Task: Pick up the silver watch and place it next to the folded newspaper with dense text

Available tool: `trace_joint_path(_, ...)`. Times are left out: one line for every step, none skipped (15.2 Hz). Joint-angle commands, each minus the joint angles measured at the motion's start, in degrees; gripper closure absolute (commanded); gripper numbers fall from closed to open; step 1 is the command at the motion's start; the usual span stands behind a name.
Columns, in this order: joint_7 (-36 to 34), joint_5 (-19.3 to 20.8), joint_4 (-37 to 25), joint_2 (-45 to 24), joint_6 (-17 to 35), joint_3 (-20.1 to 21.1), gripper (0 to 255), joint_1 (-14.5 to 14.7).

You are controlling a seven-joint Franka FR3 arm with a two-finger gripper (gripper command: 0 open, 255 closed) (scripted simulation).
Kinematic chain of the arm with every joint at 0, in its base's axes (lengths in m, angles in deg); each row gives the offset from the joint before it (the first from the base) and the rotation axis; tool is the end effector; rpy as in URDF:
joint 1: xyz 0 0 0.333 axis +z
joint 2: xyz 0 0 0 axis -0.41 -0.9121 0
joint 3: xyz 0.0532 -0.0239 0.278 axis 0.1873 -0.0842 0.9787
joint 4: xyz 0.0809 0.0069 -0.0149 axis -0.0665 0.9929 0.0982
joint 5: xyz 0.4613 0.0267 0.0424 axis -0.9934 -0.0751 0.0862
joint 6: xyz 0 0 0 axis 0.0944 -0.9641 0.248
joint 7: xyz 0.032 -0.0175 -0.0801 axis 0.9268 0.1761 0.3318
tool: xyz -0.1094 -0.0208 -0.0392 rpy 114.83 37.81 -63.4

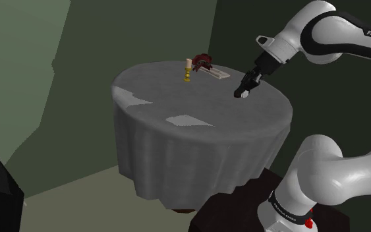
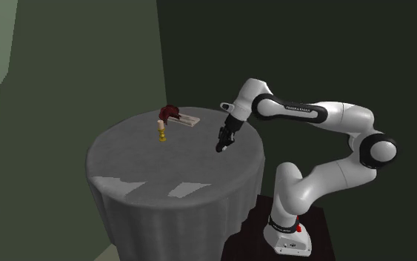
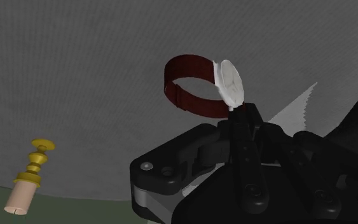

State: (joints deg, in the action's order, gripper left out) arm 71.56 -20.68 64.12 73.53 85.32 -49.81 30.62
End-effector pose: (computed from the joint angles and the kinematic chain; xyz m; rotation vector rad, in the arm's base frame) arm 0.3695 -0.0987 0.5509 -2.7889 -0.7364 -0.6913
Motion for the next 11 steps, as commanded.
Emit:
trace_joint_path(-0.27, -0.18, -1.86, -0.35, -1.47, 0.25, 255, 0.22)
trace_joint_path(-0.44, -0.29, -2.72, -0.58, -2.07, 0.40, 255, 0.37)
trace_joint_path(-0.60, -0.41, -3.59, -0.83, -2.66, 0.55, 255, 0.51)
trace_joint_path(-0.77, -0.52, -4.46, -1.09, -3.25, 0.70, 255, 0.65)
trace_joint_path(-0.91, -0.62, -5.26, -1.33, -3.78, 0.83, 255, 0.78)
trace_joint_path(0.02, -0.33, -6.52, -3.43, -2.93, -0.40, 255, 1.28)
trace_joint_path(0.95, -0.11, -7.84, -5.53, -2.15, -1.64, 255, 1.83)
trace_joint_path(1.88, 0.04, -9.23, -7.63, -1.43, -2.89, 255, 2.43)
trace_joint_path(2.83, 0.12, -10.68, -9.72, -0.77, -4.17, 255, 3.08)
trace_joint_path(3.79, 0.12, -12.19, -11.82, -0.17, -5.45, 255, 3.77)
trace_joint_path(4.76, 0.05, -13.77, -13.91, 0.36, -6.78, 255, 4.53)
